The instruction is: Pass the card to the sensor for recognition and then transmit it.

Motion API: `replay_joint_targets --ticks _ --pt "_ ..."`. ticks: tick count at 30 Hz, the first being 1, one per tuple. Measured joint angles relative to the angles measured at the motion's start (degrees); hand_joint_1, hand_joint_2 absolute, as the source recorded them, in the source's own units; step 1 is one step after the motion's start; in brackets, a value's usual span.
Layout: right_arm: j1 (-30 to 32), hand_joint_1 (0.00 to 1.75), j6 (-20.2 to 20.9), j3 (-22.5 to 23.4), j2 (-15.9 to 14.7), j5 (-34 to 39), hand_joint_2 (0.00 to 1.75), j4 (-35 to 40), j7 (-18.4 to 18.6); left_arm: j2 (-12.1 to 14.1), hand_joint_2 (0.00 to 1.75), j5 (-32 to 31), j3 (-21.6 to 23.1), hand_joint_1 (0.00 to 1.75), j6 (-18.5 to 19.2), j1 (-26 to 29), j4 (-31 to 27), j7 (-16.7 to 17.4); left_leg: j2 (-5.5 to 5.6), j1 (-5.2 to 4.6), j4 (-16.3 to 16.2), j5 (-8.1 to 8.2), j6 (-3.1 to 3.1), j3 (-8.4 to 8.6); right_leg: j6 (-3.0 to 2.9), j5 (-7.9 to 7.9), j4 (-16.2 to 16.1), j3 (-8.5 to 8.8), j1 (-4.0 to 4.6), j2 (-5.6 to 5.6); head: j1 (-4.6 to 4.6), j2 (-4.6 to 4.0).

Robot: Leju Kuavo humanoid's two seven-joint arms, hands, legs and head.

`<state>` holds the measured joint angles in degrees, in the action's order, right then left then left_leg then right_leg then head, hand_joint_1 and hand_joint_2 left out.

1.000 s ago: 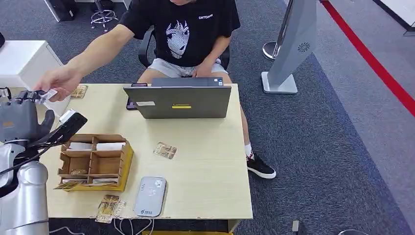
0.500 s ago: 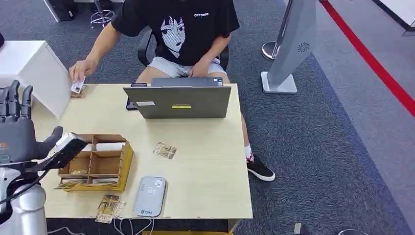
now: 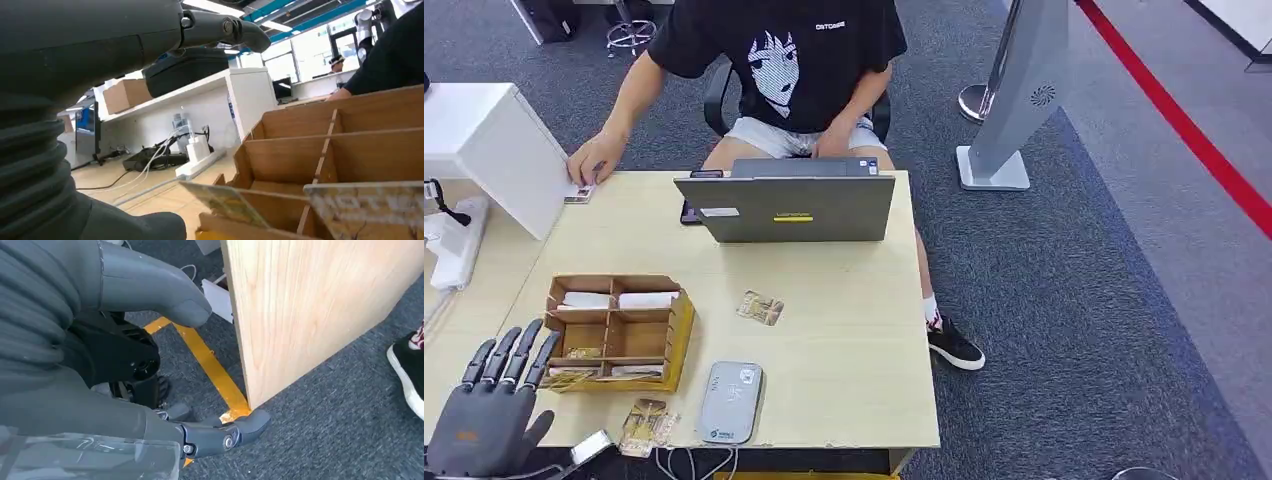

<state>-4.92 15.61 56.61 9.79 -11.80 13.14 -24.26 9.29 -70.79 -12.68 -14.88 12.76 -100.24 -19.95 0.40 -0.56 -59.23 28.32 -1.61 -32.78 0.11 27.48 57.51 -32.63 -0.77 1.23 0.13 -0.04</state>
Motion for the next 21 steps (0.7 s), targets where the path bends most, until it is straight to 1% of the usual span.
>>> replay_joint_targets --ticks 5,9,12,14,18,21 --pt "0.06 0.00 -0.04 0.22 0.00 -0.02 1.75 0.00 0.00 0.74 1.75 0.44 0.00 0.00 1.03 1.20 -0.52 0.70 0.00 -0.01 0.00 0.00 0.00 0.02 0.02 -0.03 0.00 0.03 0.00 -0.02 0.02 0.00" --pt "0.09 0.00 -0.15 0.24 0.00 -0.53 1.75 0.00 0.00 0.81 1.75 0.79 0.00 0.00 0.65 1.63 -0.48 0.79 0.03 -0.01 -0.01 -0.01 0.00 0.02 0.02 -0.03 0.00 0.03 0.00 -0.02 0.02 0.00" --pt "0.02 0.00 -0.13 0.24 0.00 -1.37 1.75 0.00 0.20 -0.59 1.75 -0.72 0.00 0.00 -0.57 -0.18 0.59 0.76 0.23 -0.02 -0.01 -0.01 -0.01 0.01 0.02 -0.02 0.00 0.05 -0.01 -0.20 0.00 0.00" --pt "-0.20 0.00 -0.13 0.24 0.07 -2.01 1.75 0.00 0.50 -1.86 1.75 -2.31 0.00 0.00 -0.94 -2.36 3.14 1.51 0.25 -0.02 -0.01 -0.03 -0.02 0.00 0.02 -0.02 0.00 0.07 -0.01 -0.28 0.02 0.00" --pt "-0.44 0.00 -0.20 0.24 0.15 -2.34 1.75 0.00 0.83 -3.13 1.75 -3.21 0.00 0.00 -1.31 -4.92 7.29 2.01 0.23 -0.02 -0.01 -0.03 -0.02 0.02 0.03 -0.04 0.00 0.07 -0.01 -0.24 0.00 0.00" --pt "-0.53 0.00 -0.17 0.24 0.22 -2.43 1.75 0.00 0.83 -3.72 1.75 -3.28 0.00 0.00 -1.42 -5.82 9.23 2.19 0.22 -0.01 -0.01 -0.03 -0.01 0.02 0.03 -0.04 0.00 0.07 0.00 -0.24 0.00 0.00"
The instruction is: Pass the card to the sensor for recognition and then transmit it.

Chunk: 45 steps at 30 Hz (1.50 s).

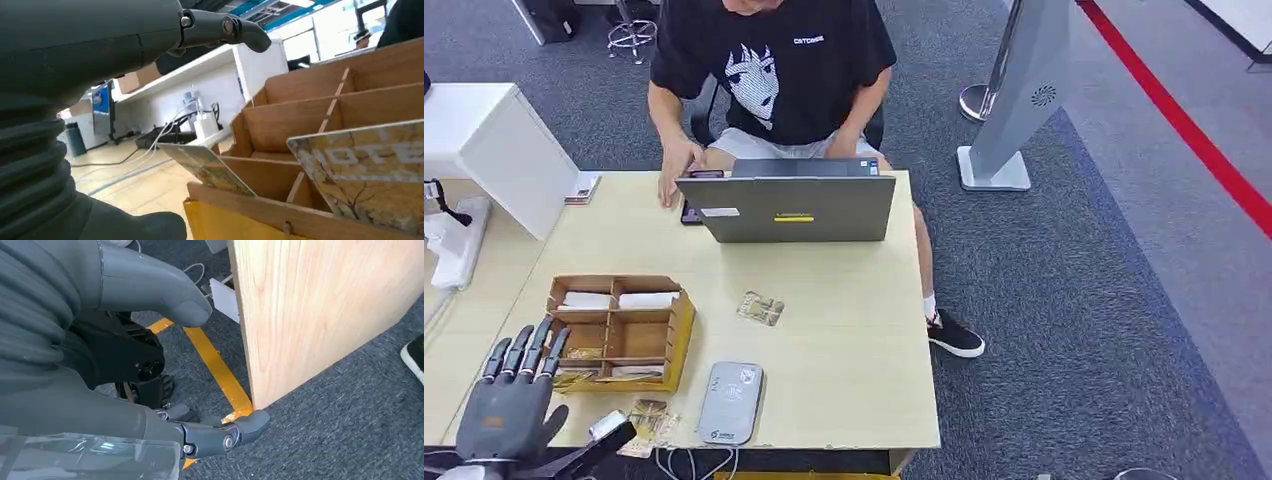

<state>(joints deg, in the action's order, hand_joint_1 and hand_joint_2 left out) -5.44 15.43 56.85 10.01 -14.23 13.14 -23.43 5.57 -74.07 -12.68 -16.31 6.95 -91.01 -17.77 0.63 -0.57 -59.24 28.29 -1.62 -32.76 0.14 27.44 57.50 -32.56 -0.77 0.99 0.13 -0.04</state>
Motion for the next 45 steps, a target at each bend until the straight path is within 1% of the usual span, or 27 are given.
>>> replay_joint_targets --ticks 4,9,17,18,19,25,28,33,37,45 --pt "-0.04 0.00 -0.02 0.00 0.00 -0.18 1.75 0.00 0.02 -0.37 1.75 -0.11 0.00 0.00 0.00 -0.56 1.05 0.04 0.00 0.00 0.00 0.00 0.00 -0.01 0.01 0.01 0.00 -0.01 0.00 0.00 0.00 0.00" --pt "-0.15 0.00 -0.02 0.00 0.00 -0.52 1.75 0.00 0.22 -0.57 1.75 -2.43 0.48 0.00 -0.43 -2.35 4.53 1.55 0.01 0.00 0.00 0.00 0.00 -0.01 0.01 0.01 0.00 -0.01 0.00 -0.02 0.00 0.00" --pt "-0.21 0.00 -0.02 0.00 0.00 -0.59 1.75 0.00 0.37 -0.11 1.75 -1.92 0.57 0.00 -1.49 -4.09 9.20 2.08 0.00 0.00 0.00 0.00 0.00 -0.01 0.01 0.01 0.00 -0.01 0.00 -0.01 0.02 0.00" --pt "-0.20 0.00 -0.02 0.00 0.00 -0.61 1.75 0.00 0.37 -0.11 1.75 -1.73 0.57 1.19 -1.83 -4.16 9.48 2.08 0.00 0.00 0.00 0.00 0.00 -0.01 0.01 0.01 0.00 -0.01 0.00 -0.01 0.00 0.00" --pt "-0.20 0.00 -0.02 0.00 0.00 -0.61 1.75 0.00 0.37 -0.09 1.75 -1.64 0.57 1.75 -1.92 -4.21 9.64 2.05 0.00 0.00 0.00 0.00 0.00 -0.01 0.01 0.01 0.00 -0.01 0.00 -0.01 0.00 0.00" --pt "-0.20 0.00 -0.02 0.00 0.00 -0.66 1.75 0.00 0.37 0.07 1.75 -0.75 0.57 1.75 -2.23 -4.34 9.90 1.55 0.00 -0.01 0.00 0.00 0.00 -0.02 0.01 0.01 0.00 0.00 0.00 -0.01 0.00 0.00" --pt "-0.17 0.00 -0.04 0.00 0.00 -0.66 1.75 0.00 0.37 0.04 1.75 -0.18 0.57 1.75 -2.95 -4.44 9.66 1.35 0.00 -0.01 0.00 0.00 0.00 -0.01 0.01 0.01 0.00 -0.01 0.00 0.00 0.02 0.00" --pt "-0.17 0.00 -0.04 0.00 0.00 -0.70 1.75 0.00 0.20 -0.48 1.75 0.79 0.57 1.75 -4.07 -4.46 6.95 0.44 0.02 -0.01 -0.01 0.00 0.00 -0.01 0.01 0.01 0.00 0.00 0.00 -0.02 0.02 0.00" --pt "-0.16 0.00 -0.04 0.00 0.00 -0.76 1.75 0.00 0.17 -0.98 1.75 1.07 0.57 1.75 -4.09 -4.50 4.78 0.20 0.01 -0.01 -0.01 0.00 0.00 -0.01 0.01 0.01 0.00 0.00 0.00 -0.02 0.00 0.00" --pt "-0.16 0.00 -0.04 0.00 0.00 -0.76 1.75 0.00 0.15 -1.49 1.75 1.16 0.57 1.75 -4.09 -4.57 3.19 0.20 0.01 0.00 -0.01 0.00 0.00 -0.01 0.01 0.01 0.00 0.00 0.00 -0.02 0.00 0.00"
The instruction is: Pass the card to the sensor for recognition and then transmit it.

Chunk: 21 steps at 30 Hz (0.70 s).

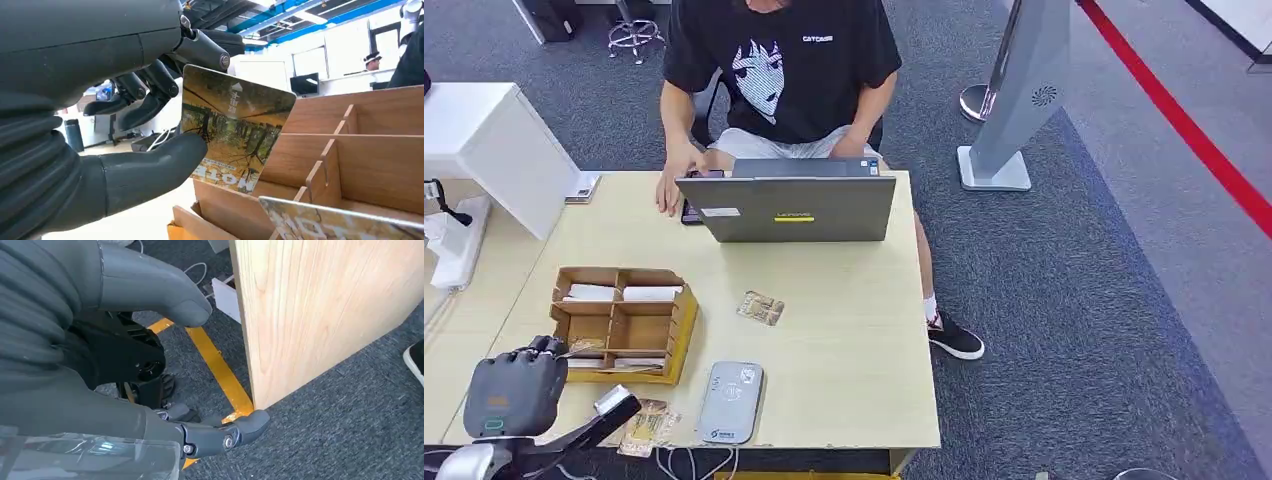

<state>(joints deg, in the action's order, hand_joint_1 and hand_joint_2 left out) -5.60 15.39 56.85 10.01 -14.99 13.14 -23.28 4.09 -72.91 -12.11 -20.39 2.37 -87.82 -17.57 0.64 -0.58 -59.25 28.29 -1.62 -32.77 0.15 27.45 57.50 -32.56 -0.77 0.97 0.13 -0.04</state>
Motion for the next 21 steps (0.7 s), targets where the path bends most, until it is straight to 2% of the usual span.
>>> replay_joint_targets --ticks 4,14,18,21 --pt "0.00 0.00 -0.02 0.00 0.00 0.00 1.75 0.00 0.00 -0.39 1.75 0.04 0.00 1.75 -0.57 -0.12 -0.61 -0.68 0.00 0.00 0.00 0.00 0.00 0.00 0.00 0.00 0.00 0.00 0.00 0.00 0.02 0.00" --pt "-0.03 0.00 -0.37 0.00 0.00 -0.70 1.75 0.00 0.15 -1.60 1.75 0.17 0.00 1.75 -0.50 -2.96 -6.71 -1.03 0.01 0.00 -0.01 0.00 0.00 0.00 0.00 -0.01 0.00 0.00 0.00 -0.01 0.00 0.00" --pt "-0.39 0.00 -0.42 0.00 0.00 -1.53 1.75 0.00 0.96 -1.07 1.75 0.02 0.00 1.75 2.84 -7.35 -6.73 0.43 0.02 0.01 -0.01 -0.04 0.00 0.01 -0.02 -0.04 0.00 -0.01 0.00 -0.03 0.02 0.00" --pt "-1.01 0.00 -0.50 -0.09 0.02 -2.40 1.75 0.00 1.57 0.04 1.75 -0.85 0.00 1.75 4.48 -12.95 -3.75 2.23 0.02 0.01 -0.01 -0.12 -0.01 0.01 -0.02 -0.08 0.01 0.00 0.00 -0.04 0.02 0.00"
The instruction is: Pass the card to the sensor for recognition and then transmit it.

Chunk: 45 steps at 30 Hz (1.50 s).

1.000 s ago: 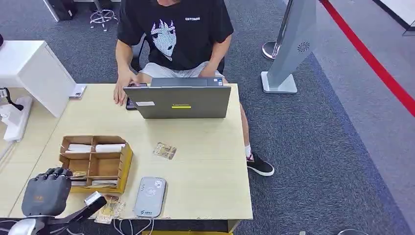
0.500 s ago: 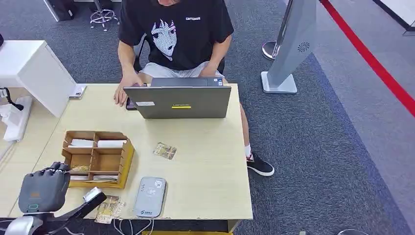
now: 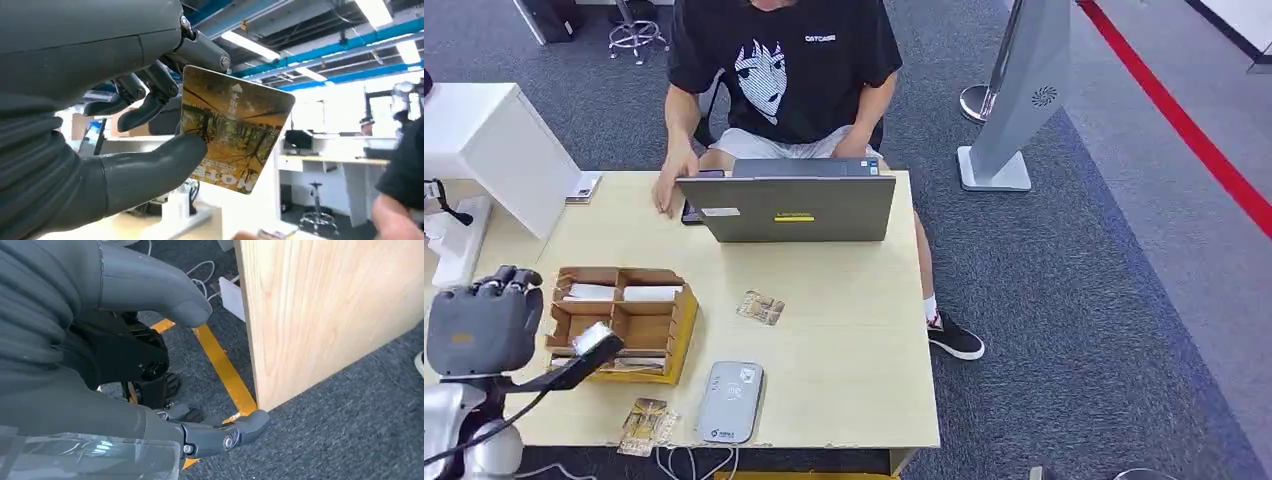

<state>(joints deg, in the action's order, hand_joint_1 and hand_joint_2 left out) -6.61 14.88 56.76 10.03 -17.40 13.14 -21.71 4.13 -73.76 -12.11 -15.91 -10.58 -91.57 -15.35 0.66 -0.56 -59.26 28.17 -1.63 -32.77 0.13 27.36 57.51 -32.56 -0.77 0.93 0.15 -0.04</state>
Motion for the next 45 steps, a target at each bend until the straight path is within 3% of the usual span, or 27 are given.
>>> replay_joint_targets --ticks 12,17,23,24,25,37,40,45 --pt "-1.47 0.00 -0.50 -0.81 0.20 -1.42 1.75 -0.04 1.14 2.56 1.75 -7.83 1.62 1.75 1.62 -15.46 16.67 6.41 -0.03 -0.02 -0.01 -0.06 0.00 -0.02 0.00 -0.07 0.00 -0.01 -0.01 0.07 -0.02 0.00" --pt "-1.61 0.00 -0.50 -1.18 0.33 -1.49 1.75 -0.13 1.23 3.08 1.75 -8.40 2.10 1.75 0.44 -17.79 21.54 6.89 -0.02 -0.02 -0.01 -0.06 0.00 -0.02 0.00 -0.07 0.00 -0.02 -0.01 0.09 -0.02 0.00" --pt "-1.68 0.00 -0.50 -1.23 0.50 -1.49 1.75 -0.26 1.22 3.43 1.75 -8.07 2.10 1.75 -0.55 -18.42 23.50 6.65 -0.04 -0.02 -0.01 -0.06 0.00 -0.02 0.00 -0.07 0.00 -0.02 -0.01 0.10 0.00 0.00" --pt "-1.68 0.00 -0.50 -1.23 0.50 -1.49 1.75 -0.28 1.23 3.43 1.75 -8.05 2.10 0.52 -0.57 -18.43 23.62 6.52 -0.06 -0.02 -0.01 -0.06 0.00 -0.02 -0.01 -0.07 0.00 -0.02 -0.01 0.14 0.00 0.00" --pt "-1.66 0.00 -0.50 -1.23 0.50 -1.49 1.75 -0.28 1.23 3.46 1.75 -7.87 2.10 0.00 -0.78 -18.42 23.70 6.28 -0.10 -0.01 -0.01 -0.06 0.00 -0.02 -0.01 -0.07 0.00 -0.02 -0.01 0.18 0.00 0.00" --pt "-1.56 0.00 -0.44 -1.20 0.50 -1.16 1.75 -0.31 0.99 3.22 1.75 -4.33 2.10 0.00 -4.92 -12.96 17.71 3.63 -0.11 -0.02 0.00 -0.01 -0.07 -0.06 0.03 -0.03 0.00 -0.03 -0.01 0.21 0.00 0.00" --pt "-1.17 0.00 -0.44 -1.20 0.50 -0.61 1.75 -0.31 0.51 2.48 1.75 -0.73 1.49 0.00 -6.29 -9.53 12.59 1.10 -0.13 -0.03 0.00 0.00 -0.07 -0.04 0.03 -0.03 -0.01 -0.03 -0.01 0.23 0.00 0.00" --pt "-0.88 0.00 -0.42 -1.18 0.50 -0.46 1.75 -0.31 0.42 1.73 1.75 0.15 1.27 0.00 -6.18 -6.19 7.46 0.24 -0.02 -0.03 0.00 0.00 -0.07 -0.07 0.04 -0.02 -0.01 -0.03 -0.01 0.13 0.00 0.00"
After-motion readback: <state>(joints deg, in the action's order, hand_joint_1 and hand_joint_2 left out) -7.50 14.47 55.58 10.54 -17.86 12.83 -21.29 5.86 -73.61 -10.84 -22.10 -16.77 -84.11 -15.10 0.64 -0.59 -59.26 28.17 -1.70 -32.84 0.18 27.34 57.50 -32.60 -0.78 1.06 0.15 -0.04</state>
